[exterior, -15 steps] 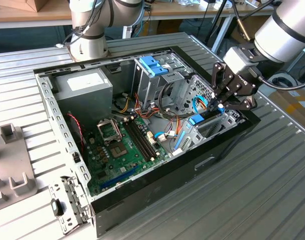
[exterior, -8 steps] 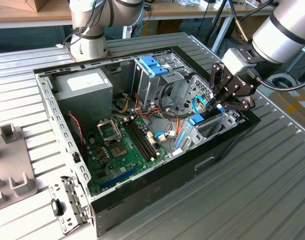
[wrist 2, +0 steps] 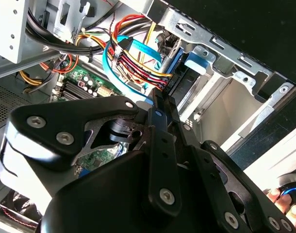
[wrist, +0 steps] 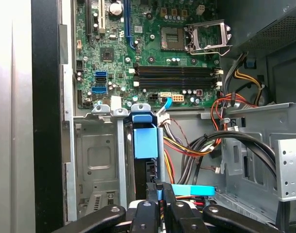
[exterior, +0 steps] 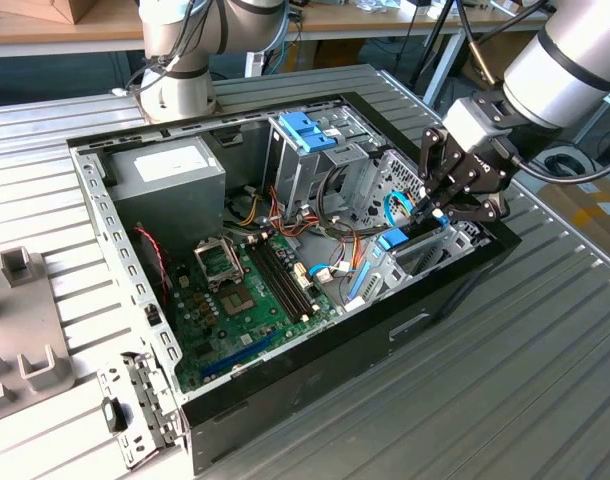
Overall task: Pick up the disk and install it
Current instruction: 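Insert the second disk wire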
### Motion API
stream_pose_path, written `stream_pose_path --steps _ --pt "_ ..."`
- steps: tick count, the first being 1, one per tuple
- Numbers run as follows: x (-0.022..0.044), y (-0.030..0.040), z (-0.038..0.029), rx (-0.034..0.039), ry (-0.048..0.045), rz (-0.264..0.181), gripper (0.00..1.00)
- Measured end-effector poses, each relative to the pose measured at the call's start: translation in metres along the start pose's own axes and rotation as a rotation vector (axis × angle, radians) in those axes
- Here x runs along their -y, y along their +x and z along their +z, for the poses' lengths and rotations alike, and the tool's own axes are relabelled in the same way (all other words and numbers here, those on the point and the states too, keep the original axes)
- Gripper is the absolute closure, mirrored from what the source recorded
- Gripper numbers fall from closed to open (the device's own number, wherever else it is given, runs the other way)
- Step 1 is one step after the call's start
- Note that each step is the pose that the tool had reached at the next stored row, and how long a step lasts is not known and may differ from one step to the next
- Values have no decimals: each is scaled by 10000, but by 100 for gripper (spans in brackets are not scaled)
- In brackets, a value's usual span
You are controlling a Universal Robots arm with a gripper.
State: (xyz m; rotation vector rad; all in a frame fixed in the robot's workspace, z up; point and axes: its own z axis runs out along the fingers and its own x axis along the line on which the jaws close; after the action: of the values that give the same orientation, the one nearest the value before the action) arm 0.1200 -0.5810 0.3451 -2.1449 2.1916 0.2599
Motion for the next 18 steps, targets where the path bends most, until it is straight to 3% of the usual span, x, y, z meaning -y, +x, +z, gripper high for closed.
stream_pose_path --steps 18 --pt "32 26 28 -10 -10 -61 84"
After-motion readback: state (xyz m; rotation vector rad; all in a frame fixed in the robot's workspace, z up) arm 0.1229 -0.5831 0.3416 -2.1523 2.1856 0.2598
